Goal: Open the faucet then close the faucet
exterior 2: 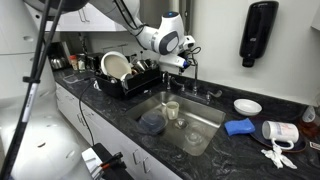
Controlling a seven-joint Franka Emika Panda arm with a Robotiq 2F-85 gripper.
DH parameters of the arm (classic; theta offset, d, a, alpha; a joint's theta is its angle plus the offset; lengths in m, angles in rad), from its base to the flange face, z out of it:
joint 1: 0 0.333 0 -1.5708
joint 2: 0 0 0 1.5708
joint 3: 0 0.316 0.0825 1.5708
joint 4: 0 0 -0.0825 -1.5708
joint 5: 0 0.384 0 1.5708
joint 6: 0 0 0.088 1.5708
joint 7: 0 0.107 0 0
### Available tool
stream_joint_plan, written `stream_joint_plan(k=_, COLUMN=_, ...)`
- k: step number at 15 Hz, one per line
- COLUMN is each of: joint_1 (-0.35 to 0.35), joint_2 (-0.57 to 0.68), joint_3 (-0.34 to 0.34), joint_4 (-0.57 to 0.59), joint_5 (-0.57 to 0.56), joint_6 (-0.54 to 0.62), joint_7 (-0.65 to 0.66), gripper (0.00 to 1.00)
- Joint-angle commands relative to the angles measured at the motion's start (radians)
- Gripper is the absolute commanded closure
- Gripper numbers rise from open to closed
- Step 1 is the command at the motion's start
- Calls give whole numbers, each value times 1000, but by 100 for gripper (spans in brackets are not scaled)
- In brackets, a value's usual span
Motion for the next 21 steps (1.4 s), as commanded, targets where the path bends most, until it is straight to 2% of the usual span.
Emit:
stream_joint_plan(k=1, joint_1=-10, joint_2=54, joint_3=35, joint_4=48, joint_5=108, joint_6=29, joint_7=-130, gripper=100)
stream_joint_plan(k=6, joint_1=-10, joint_2=73, joint_3=40, joint_4=71, joint_5=187, joint_6=16, joint_7=-240, gripper=100)
stream_joint_plan(k=9, joint_1=-5, joint_2=79, joint_3=35, joint_4=76, joint_5=193, joint_6=15, joint_7=-255, gripper=100)
stream_joint_plan(k=11, joint_1=4, joint_2=72, joint_3=18, joint_4=67, joint_5=143, joint_6=7, joint_7=-211, gripper=100)
stream_joint_plan(k=12, joint_1=-8, joint_2=61, joint_3=24, joint_4=56, joint_5=85, joint_6=2, joint_7=-158, gripper=100)
stream_joint_plan(k=16, joint_1=-3, joint_2=19, joint_3=-21, joint_4=28, joint_5=-110, joint_6=-55, joint_7=24, gripper=100)
stream_joint_plan(k=19, joint_1=-14, joint_2=-9, joint_3=-50, joint_4=16, joint_5=-191, joint_6=-109, joint_7=107, gripper=100)
stream_joint_plan(k=21, joint_1=-23, joint_2=-16, joint_3=-61, joint_4=17, joint_5=-206, joint_6=-148, joint_7=110, gripper=100)
